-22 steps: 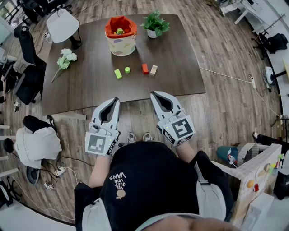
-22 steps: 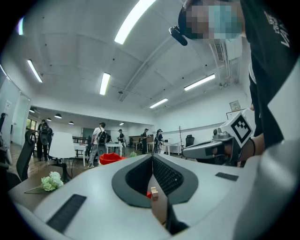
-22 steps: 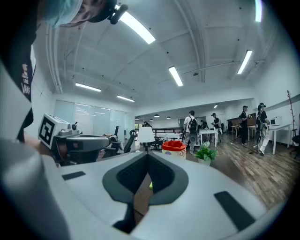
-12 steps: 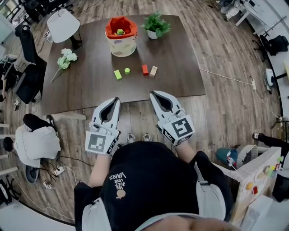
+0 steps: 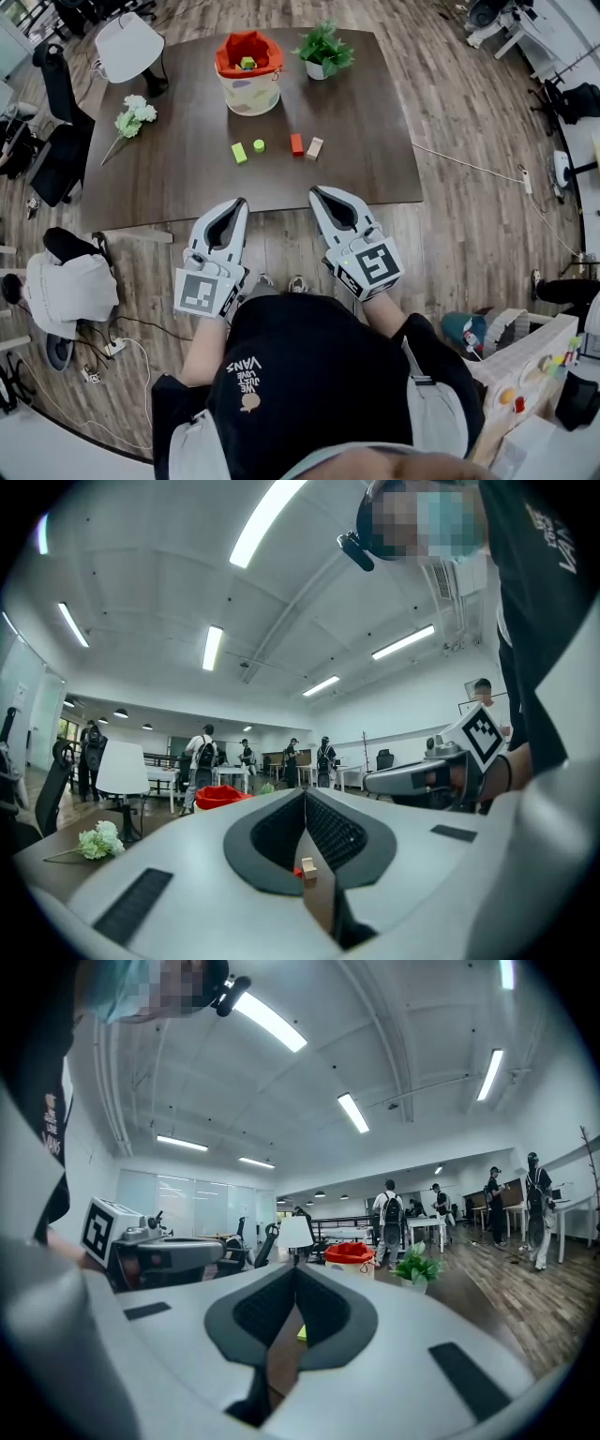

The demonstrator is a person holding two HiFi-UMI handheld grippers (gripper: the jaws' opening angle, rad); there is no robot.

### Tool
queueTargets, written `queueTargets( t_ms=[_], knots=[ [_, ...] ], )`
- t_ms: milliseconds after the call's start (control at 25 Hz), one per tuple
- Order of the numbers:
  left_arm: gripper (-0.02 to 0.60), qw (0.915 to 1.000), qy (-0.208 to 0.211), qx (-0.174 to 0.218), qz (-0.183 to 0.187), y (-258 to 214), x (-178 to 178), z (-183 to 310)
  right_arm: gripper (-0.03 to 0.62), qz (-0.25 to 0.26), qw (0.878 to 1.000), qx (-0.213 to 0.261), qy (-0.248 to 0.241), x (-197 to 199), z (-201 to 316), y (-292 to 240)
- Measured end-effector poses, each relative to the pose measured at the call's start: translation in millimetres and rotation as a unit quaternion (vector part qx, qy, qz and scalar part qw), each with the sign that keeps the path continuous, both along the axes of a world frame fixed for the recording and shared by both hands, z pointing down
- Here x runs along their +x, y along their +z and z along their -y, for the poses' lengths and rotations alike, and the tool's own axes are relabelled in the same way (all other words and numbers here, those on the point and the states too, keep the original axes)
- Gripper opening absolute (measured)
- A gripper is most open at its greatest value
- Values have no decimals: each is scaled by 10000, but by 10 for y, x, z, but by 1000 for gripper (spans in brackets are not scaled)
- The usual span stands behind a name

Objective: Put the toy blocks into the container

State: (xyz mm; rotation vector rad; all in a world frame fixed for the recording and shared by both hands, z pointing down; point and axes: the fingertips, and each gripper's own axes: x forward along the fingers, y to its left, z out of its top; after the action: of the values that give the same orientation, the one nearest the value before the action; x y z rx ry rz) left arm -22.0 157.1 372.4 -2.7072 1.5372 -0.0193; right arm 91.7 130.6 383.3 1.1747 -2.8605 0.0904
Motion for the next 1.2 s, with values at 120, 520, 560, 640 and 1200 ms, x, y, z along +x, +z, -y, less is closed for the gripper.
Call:
queueTargets(
  t_ms=[120,520,560,640,1200],
  knots=[
    [12,10000,-66,14,41,29,49,22,17,9,10000,29,-29,44,38,30],
    [12,10000,-41,-38,36,90,-42,347,17,-17,10000,-30,36,-19,380,104],
    [12,10000,-4,-37,24,89,-66,418,17,-23,10000,-29,66,-43,444,99],
    [12,9999,101,-56,13,98,-105,559,17,-43,9999,-13,128,-96,560,81],
    [12,9970,779,47,-16,9,-516,1388,17,-68,9976,115,677,-571,1247,-13]
  ],
)
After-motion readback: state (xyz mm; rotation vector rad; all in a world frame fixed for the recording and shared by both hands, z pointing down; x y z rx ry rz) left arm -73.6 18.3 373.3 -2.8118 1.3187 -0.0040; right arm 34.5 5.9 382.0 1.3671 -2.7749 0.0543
